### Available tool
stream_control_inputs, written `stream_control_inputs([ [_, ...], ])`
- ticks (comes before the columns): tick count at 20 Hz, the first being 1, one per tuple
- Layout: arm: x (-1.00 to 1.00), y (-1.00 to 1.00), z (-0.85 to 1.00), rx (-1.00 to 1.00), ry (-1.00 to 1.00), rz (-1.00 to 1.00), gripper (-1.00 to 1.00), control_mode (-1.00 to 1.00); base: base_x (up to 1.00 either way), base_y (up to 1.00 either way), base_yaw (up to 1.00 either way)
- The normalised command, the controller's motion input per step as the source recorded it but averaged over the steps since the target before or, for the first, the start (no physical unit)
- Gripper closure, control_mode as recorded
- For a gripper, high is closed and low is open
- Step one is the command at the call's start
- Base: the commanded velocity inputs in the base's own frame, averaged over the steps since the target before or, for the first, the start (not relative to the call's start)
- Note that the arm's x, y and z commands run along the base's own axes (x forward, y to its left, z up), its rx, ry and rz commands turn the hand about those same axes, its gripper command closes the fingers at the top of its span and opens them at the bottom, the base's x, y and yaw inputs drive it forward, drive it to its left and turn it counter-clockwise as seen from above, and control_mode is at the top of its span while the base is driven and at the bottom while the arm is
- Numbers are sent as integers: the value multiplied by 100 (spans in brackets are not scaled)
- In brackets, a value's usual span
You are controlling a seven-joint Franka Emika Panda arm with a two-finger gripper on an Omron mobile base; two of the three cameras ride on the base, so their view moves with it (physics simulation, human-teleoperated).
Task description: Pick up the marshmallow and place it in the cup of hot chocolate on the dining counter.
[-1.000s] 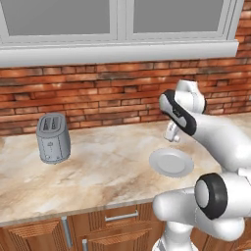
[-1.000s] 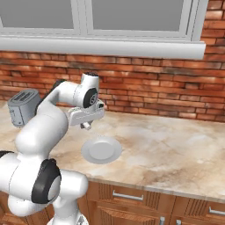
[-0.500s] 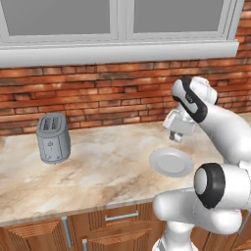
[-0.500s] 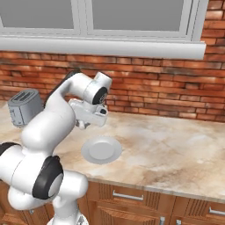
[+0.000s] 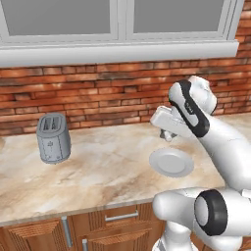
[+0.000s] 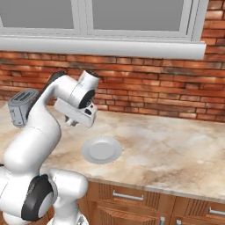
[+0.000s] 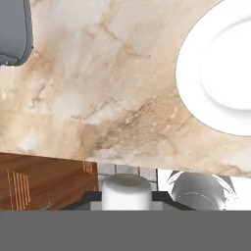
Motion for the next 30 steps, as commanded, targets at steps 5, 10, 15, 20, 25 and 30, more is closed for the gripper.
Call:
stream_control_inputs([
  [5, -4, 20, 53, -26, 8, -28, 100, -100, 0, 0, 0],
  [10, -6, -1, 55, -22, 13, -17, 100, -100, 0, 0, 0],
  [15, -8, -5, 22, -17, 8, -11, 100, -100, 0, 0, 0],
  [20, -15, 0, 1, -16, 0, -7, 100, -100, 0, 0, 0],
  [25, -35, -6, 0, -13, -8, -1, 100, -100, 0, 0, 0],
  [30, -49, -28, 21, 0, -12, 3, 100, -100, 0, 0, 0],
])
